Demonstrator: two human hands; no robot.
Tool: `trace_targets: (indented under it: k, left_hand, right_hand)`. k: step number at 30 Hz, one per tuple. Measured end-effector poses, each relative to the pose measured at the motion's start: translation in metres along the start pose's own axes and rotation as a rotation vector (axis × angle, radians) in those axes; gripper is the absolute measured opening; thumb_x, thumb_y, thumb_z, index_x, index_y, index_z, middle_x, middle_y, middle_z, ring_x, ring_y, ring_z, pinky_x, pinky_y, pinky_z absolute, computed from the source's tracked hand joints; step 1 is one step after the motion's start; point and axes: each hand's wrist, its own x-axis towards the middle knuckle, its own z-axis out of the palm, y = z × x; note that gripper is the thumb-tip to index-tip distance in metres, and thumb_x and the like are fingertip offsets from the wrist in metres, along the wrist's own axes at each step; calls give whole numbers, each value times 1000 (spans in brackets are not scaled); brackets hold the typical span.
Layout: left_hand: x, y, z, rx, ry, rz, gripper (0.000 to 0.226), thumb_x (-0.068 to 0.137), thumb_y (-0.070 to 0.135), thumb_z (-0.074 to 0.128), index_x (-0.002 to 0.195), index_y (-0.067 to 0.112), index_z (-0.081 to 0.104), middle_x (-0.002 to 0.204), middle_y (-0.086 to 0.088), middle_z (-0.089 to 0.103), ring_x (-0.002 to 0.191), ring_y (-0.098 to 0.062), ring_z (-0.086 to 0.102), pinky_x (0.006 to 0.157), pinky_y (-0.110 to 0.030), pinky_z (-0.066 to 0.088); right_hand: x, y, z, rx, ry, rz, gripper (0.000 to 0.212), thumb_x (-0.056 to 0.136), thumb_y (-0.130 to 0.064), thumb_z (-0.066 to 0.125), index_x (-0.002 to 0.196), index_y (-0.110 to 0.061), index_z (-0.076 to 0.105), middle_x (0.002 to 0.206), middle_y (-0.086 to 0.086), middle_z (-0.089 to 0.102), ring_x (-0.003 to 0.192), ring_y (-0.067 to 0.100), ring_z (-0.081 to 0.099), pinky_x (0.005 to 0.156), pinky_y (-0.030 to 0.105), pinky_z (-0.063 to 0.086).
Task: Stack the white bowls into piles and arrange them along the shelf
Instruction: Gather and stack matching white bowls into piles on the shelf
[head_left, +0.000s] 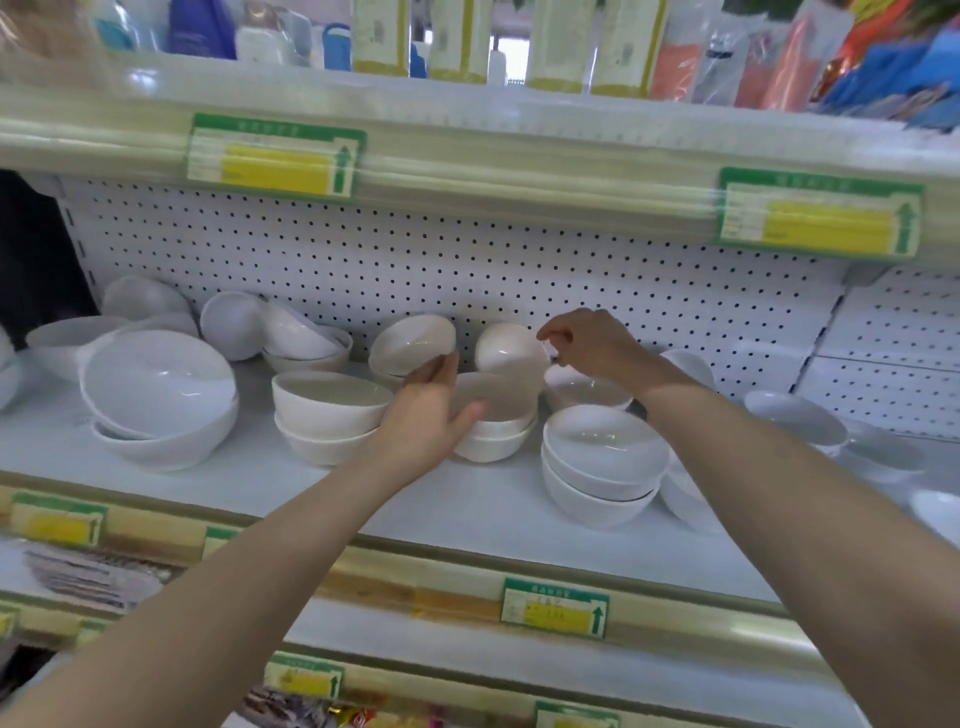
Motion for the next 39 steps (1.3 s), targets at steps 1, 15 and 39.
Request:
trace_targets:
  k: [1, 15, 39]
  left_hand:
    - [4, 2, -1, -8, 2, 12, 68, 96, 41, 54, 151, 9, 28, 148, -15, 41, 131, -35, 43, 104, -36, 37]
    - [78, 30, 21, 187, -150, 31, 45, 98, 44, 47, 126, 10, 56, 133, -13, 54, 119, -32, 51, 92, -39, 43]
    - [112, 0, 42, 221, -328, -223, 46, 102, 48, 34, 81, 11, 52, 87, -7, 51, 80, -24, 48, 72, -32, 35]
  right_hand:
    - [-1, 5, -7, -16, 37, 23, 34, 100, -24, 41, 115, -34, 69, 116, -4, 69, 106, 23, 63, 96, 42, 48]
    - [-25, 92, -32, -67, 102, 250, 32, 99, -27, 43, 116, -34, 69, 118, -3, 69, 113, 25, 58, 95, 42, 49]
    - [81, 44, 67, -64, -152, 3, 44, 101, -17, 35, 142, -33, 42, 144, 0, 48, 127, 29, 45, 101, 46, 33]
